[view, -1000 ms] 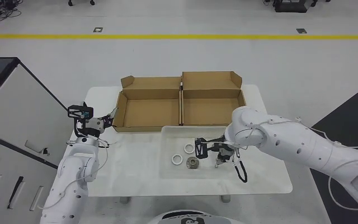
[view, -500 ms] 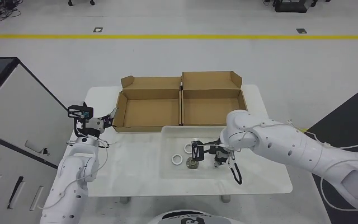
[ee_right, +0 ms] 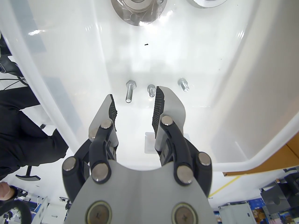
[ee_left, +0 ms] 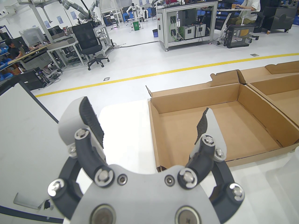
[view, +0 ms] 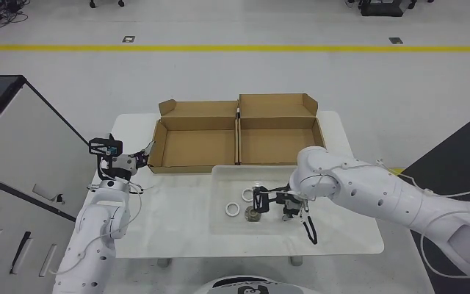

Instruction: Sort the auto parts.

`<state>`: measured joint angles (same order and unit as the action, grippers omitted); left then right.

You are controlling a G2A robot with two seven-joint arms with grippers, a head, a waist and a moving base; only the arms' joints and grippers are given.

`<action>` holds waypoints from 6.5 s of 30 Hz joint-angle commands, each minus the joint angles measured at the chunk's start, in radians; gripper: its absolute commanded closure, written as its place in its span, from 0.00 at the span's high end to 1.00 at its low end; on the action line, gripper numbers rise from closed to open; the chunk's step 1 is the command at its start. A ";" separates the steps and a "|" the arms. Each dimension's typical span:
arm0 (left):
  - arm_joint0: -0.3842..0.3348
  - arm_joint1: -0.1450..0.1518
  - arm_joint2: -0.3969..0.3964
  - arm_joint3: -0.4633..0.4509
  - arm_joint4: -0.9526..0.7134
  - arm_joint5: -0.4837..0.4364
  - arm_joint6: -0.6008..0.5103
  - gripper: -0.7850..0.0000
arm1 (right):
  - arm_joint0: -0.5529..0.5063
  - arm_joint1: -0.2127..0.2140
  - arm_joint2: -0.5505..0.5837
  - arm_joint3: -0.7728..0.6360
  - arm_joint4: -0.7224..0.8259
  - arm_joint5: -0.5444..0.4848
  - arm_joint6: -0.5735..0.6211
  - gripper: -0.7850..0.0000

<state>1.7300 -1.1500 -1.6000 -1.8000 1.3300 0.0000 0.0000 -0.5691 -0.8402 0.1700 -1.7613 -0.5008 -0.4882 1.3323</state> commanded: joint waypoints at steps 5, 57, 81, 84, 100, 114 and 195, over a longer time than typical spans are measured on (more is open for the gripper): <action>0.000 0.000 0.000 0.000 0.000 0.000 0.000 1.00 | -0.005 0.005 0.000 -0.006 -0.003 0.011 0.011 0.46; 0.000 0.000 0.000 0.000 0.000 0.000 0.000 1.00 | -0.034 -0.049 0.000 0.061 0.002 0.038 0.038 0.00; 0.000 0.000 0.000 0.000 0.000 0.000 0.000 1.00 | 0.248 0.176 0.000 -0.209 0.276 -0.043 -0.043 0.00; 0.000 0.000 0.000 0.000 0.000 0.000 0.000 1.00 | 0.264 0.196 0.000 -0.226 0.296 -0.062 -0.062 0.00; 0.000 0.000 0.000 0.000 0.000 0.000 0.000 1.00 | 0.252 0.196 0.070 -0.177 0.393 -0.085 -0.245 0.00; 0.000 0.000 0.000 0.000 0.000 0.000 0.000 1.00 | 0.294 0.170 0.236 0.070 0.923 -0.383 -0.417 0.00; 0.000 0.000 0.000 0.000 0.000 0.000 0.000 1.00 | -0.290 -0.166 0.837 -0.095 1.627 -0.234 -0.261 0.00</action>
<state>1.7300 -1.1500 -1.6000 -1.8000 1.3300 0.0000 0.0000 -0.8569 -1.0052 1.0040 -1.8542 1.1393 -0.7266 1.0755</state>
